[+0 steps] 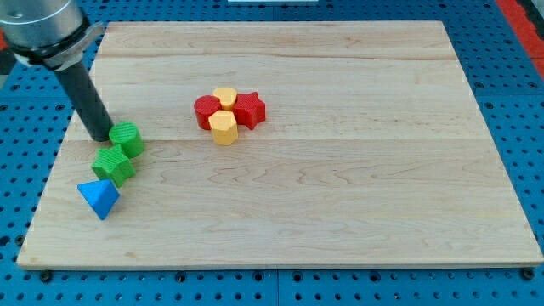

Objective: Move the blue cube towards the top left corner

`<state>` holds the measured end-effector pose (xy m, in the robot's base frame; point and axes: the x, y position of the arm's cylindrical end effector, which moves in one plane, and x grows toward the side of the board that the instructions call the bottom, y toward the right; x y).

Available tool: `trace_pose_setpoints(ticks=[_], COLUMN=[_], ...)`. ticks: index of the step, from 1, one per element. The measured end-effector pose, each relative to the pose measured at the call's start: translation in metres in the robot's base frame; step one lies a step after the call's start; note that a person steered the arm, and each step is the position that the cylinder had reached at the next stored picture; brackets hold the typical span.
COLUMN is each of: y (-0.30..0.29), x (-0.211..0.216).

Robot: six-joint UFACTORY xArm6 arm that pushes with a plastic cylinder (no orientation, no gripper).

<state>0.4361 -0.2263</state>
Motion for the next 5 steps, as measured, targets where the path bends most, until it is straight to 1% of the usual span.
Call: trace_pose_setpoints(ticks=[1,4,5], y=[-0.027,-0.031,-0.054], x=[0.014,0.015,0.028])
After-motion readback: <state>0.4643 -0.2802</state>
